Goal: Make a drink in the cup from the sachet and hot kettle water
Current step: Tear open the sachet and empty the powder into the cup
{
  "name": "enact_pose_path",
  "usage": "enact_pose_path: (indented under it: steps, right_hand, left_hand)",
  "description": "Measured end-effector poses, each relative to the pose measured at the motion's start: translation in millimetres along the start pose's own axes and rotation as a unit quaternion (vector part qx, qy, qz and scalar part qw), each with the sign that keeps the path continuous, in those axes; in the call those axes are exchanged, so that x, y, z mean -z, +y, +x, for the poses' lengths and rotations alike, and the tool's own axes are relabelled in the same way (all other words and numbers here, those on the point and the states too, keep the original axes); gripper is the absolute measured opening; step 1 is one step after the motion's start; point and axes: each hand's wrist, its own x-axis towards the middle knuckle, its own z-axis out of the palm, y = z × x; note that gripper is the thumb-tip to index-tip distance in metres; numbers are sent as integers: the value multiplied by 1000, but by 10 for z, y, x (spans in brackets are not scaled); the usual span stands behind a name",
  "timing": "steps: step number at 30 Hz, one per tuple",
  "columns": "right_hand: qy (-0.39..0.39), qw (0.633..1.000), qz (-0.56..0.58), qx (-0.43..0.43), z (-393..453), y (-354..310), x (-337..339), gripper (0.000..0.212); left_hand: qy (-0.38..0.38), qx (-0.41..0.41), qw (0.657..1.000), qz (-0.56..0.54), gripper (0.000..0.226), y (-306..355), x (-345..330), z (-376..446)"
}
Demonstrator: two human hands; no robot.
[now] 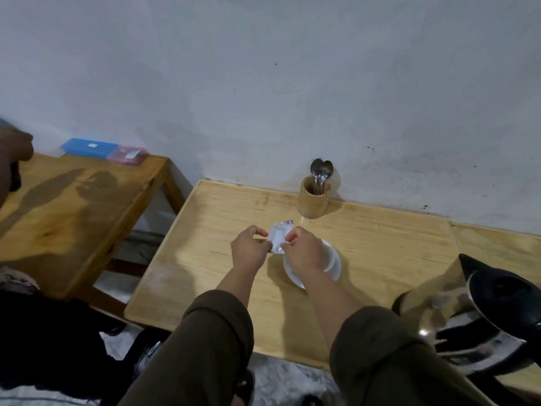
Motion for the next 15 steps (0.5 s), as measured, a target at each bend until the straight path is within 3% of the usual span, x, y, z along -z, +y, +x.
enact_pose_path:
  steps: [3, 7, 15]
  right_hand:
    - [-23, 999, -31, -17, 19, -56, -252, 15]
    - [2, 992, -123, -13, 42, -27, -641, 15]
    - [-15, 954, -300, -11, 99, 107, -980, 29]
  left_hand:
    - [-1, -13, 999, 51, 21, -150, 118, 150]
    - [-20, -4, 993, 114, 26, -384, 162, 367]
    - [-84, -30, 988, 125, 19, -799, -35, 621]
